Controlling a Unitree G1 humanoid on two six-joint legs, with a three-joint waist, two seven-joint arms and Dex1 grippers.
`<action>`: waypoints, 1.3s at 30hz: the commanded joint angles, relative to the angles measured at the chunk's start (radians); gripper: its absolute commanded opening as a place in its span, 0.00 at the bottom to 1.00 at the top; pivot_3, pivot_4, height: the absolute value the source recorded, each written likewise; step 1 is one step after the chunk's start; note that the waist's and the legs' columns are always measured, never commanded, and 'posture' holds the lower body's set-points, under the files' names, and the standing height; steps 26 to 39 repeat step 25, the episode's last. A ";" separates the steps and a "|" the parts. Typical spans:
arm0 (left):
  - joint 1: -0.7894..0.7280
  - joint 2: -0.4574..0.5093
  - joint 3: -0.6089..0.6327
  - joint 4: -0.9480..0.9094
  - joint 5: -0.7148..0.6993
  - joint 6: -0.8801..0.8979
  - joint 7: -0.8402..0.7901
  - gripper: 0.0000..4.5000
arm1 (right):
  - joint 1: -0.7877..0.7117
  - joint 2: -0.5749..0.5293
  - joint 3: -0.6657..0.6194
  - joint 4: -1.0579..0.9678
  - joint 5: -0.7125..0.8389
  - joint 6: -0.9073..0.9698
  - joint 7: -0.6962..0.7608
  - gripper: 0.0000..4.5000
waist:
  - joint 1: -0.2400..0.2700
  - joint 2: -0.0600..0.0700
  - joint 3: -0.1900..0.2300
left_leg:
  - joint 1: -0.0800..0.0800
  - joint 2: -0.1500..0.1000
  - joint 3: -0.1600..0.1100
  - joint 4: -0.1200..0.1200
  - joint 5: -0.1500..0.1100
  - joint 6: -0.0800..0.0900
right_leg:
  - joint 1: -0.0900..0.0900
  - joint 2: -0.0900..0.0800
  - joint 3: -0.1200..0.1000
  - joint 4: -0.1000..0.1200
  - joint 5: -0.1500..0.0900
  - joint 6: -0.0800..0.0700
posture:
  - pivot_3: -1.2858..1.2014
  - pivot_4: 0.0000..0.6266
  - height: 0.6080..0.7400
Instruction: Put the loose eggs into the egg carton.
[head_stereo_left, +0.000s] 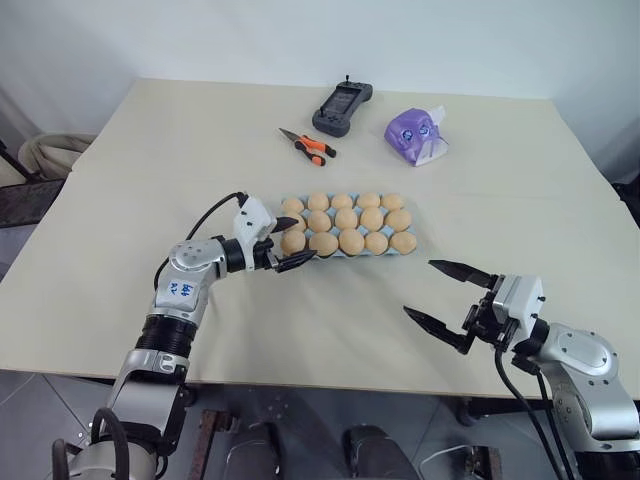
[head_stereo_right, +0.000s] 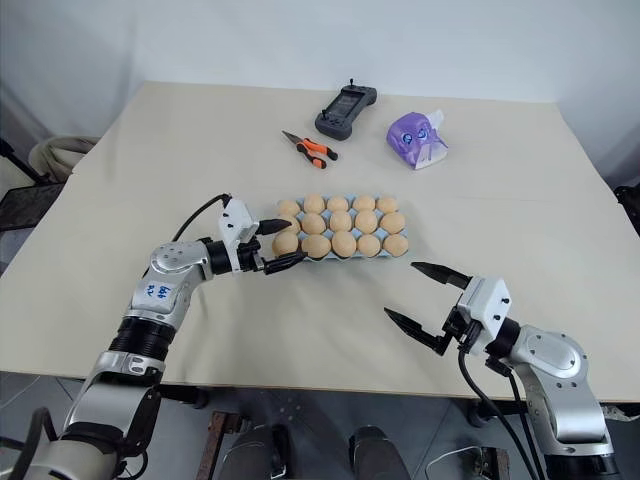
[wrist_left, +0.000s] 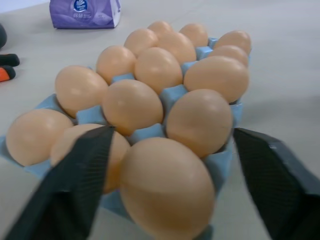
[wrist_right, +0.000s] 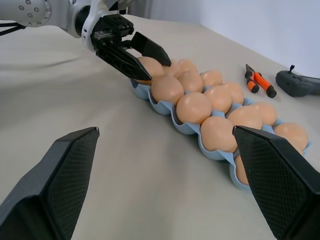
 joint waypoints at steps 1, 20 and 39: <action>0.047 0.053 0.060 -0.080 -0.050 -0.014 -0.041 0.99 | -0.004 -0.002 -0.003 -0.037 0.009 0.001 -0.008 1.00 | -0.003 0.000 0.000 | 0.000 0.001 0.000 0.000 0.000 0.000 | 0.000 0.000 0.000 0.000 0.000 0.000 | 0.52 0.24 1.00; 0.665 0.386 0.458 -0.391 -0.178 -0.025 -0.105 0.99 | -0.020 -0.094 -0.103 0.160 0.027 -0.045 0.126 1.00 | 0.002 0.000 0.000 | 0.001 -0.001 -0.003 -0.009 -0.003 0.004 | 0.001 -0.014 -0.006 -0.005 -0.001 -0.003 | 0.52 0.24 1.00; 0.687 0.357 0.477 -0.424 -0.150 -0.084 -0.036 0.99 | -0.031 -0.088 -0.105 0.187 0.044 -0.037 0.140 1.00 | -0.001 0.000 0.000 | 0.001 -0.001 -0.002 -0.011 -0.004 0.003 | 0.002 -0.015 -0.007 -0.008 -0.001 -0.003 | 0.52 0.24 1.00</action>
